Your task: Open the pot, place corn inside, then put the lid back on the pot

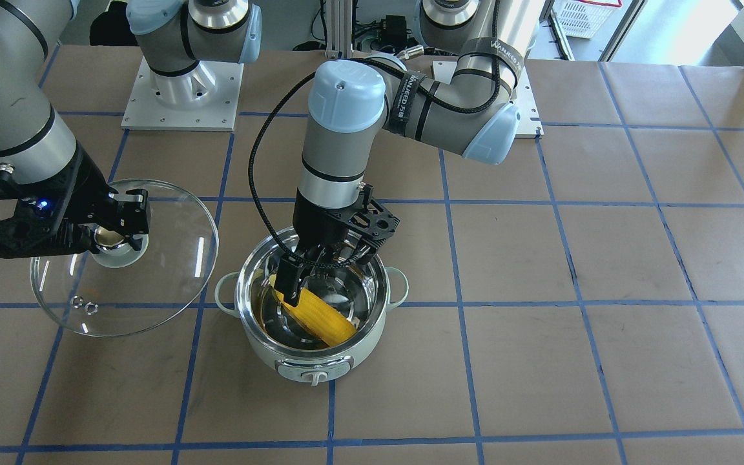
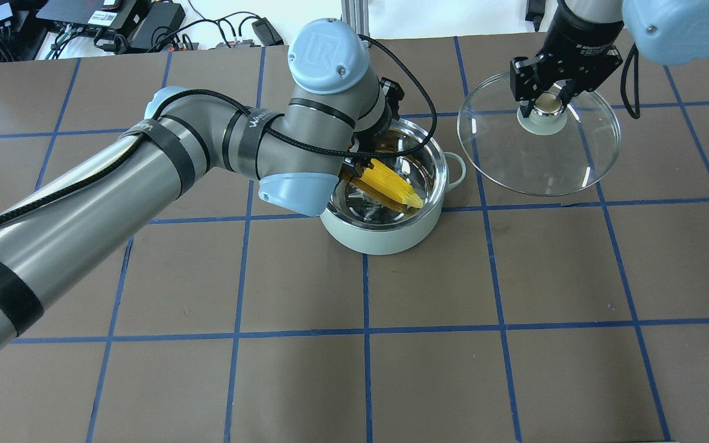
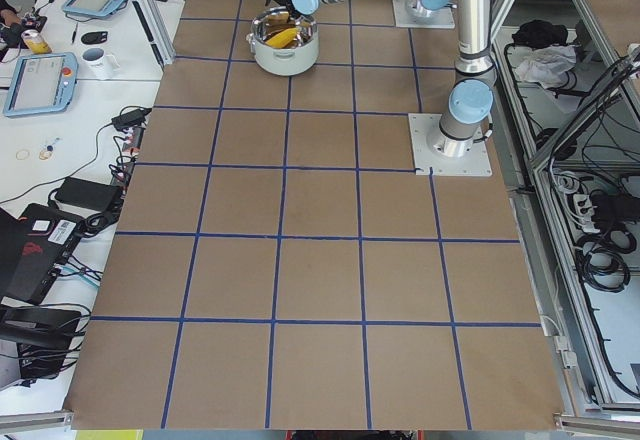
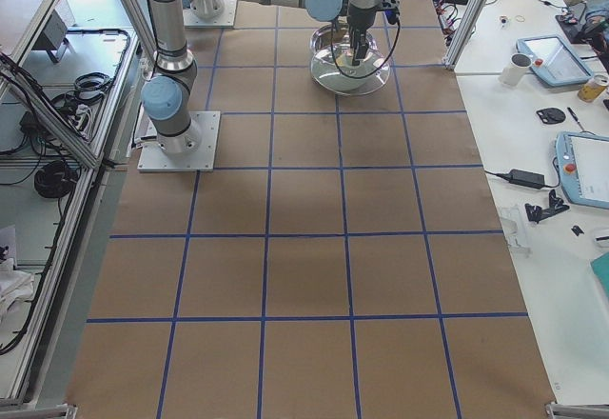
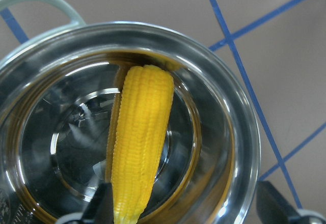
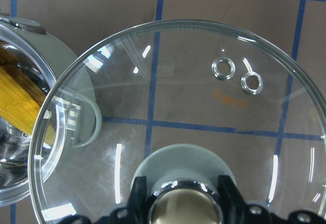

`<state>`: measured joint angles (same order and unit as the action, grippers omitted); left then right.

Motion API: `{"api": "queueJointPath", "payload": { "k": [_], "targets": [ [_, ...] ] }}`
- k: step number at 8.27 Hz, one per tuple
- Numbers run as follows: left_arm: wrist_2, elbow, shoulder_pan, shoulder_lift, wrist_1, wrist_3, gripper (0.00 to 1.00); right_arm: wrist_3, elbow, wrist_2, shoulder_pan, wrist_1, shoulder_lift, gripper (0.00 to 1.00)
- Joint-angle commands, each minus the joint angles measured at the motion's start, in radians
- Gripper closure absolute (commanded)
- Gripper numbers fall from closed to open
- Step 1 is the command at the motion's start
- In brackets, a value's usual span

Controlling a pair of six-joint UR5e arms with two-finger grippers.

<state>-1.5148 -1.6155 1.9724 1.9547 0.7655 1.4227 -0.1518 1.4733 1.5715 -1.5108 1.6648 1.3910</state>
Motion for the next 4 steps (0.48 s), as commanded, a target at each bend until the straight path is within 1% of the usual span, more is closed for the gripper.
{"api": "queueJointPath", "payload": {
  "k": [1, 2, 3, 4],
  "targets": [
    [0.074, 0.002, -0.119, -0.055, 0.033, -0.35, 0.0, 0.087, -0.001, -0.001, -0.064, 0.029, -0.007, 0.88],
    [0.07, 0.005, -0.176, -0.091, 0.119, -0.53, 0.0, 0.106, -0.001, -0.001, -0.069, 0.029, -0.009, 0.88],
    [0.07, 0.005, -0.247, -0.129, 0.164, -0.699, 0.0, 0.133, -0.001, -0.01, -0.081, 0.042, -0.01, 0.88],
    [0.071, 0.002, -0.312, -0.164, 0.185, -0.875, 0.0, 0.191, -0.001, -0.024, -0.122, 0.08, -0.023, 0.88]
  ]
}}
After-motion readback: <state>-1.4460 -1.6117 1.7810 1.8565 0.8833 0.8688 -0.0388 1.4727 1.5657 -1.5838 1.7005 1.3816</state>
